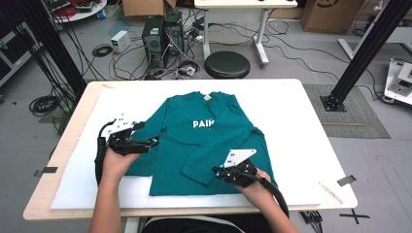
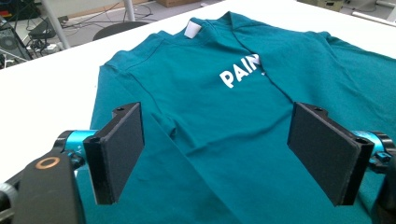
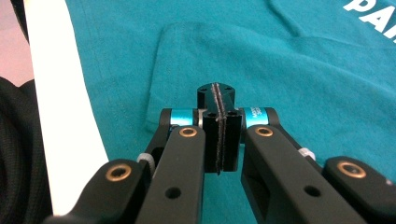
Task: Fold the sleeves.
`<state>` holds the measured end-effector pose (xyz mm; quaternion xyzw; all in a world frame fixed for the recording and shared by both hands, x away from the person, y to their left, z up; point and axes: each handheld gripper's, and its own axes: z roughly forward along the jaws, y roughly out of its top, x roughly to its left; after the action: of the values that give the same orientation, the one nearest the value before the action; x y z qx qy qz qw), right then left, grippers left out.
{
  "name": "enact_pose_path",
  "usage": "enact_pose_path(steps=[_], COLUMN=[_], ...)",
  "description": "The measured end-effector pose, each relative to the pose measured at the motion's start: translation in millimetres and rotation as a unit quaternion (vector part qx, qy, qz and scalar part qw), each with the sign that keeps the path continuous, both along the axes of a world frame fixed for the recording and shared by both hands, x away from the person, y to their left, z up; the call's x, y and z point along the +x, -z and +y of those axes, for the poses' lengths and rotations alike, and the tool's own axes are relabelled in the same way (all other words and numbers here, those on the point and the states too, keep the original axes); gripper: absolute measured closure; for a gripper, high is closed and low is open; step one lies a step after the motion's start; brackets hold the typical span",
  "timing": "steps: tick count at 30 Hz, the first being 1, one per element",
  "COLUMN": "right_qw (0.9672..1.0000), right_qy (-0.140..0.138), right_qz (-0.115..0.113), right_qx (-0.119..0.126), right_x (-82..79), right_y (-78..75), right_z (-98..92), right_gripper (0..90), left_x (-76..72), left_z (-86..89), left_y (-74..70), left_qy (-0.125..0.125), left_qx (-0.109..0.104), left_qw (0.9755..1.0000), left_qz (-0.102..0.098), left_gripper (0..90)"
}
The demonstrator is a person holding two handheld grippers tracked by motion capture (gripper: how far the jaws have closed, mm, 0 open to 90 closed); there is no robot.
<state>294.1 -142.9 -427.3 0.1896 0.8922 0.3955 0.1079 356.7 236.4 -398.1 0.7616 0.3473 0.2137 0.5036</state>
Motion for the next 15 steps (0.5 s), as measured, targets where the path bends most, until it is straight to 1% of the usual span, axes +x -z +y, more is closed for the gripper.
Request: enact_pose_path(steps=[3,7,9,11,12,13,14,15], right_qw=[1.0000,1.0000,1.0000,1.0000,0.9998,0.9998,0.9996,0.9992], right_qy=[-0.001,-0.004,-0.002,-0.002,0.009,0.009,0.019,0.033], right_qz=[0.005,-0.001,0.000,-0.004,-0.016,-0.016,-0.015,-0.008], right_qx=[0.000,0.000,0.001,0.004,0.012,0.012,0.018,0.022], right_x=[-0.6,-4.4,-6.0,-7.9,-6.9,-6.9,-4.3,-0.8], right_y=[0.2,-2.7,-3.8,-6.5,-8.4,-8.4,-8.2,-5.8], right_z=[-1.1,-3.0,-3.7,-5.7,-9.0,-9.0,-11.3,-13.3], right_gripper=[90.0,90.0,90.0,90.0,77.2,77.2,74.7,69.4], left_x=[0.1,1.0,1.3,1.2,1.0,0.7,0.2,0.0], left_z=[-1.3,-2.1,-1.7,-1.5,-1.4,-1.7,-1.8,-1.8], left_y=[-0.3,0.2,0.2,0.2,0.0,-0.3,-0.6,-1.1], left_qy=[0.002,0.002,0.001,0.001,0.002,0.002,0.001,0.002], left_qx=[0.003,0.004,0.005,0.004,0.004,0.003,0.003,0.003], left_qw=[1.0000,1.0000,1.0000,1.0000,1.0000,1.0000,1.0000,1.0000], left_qz=[0.000,0.000,0.001,0.000,0.000,0.000,-0.001,-0.002], left_gripper=[18.8,18.8,18.8,18.8,18.8,18.8,18.8,18.8])
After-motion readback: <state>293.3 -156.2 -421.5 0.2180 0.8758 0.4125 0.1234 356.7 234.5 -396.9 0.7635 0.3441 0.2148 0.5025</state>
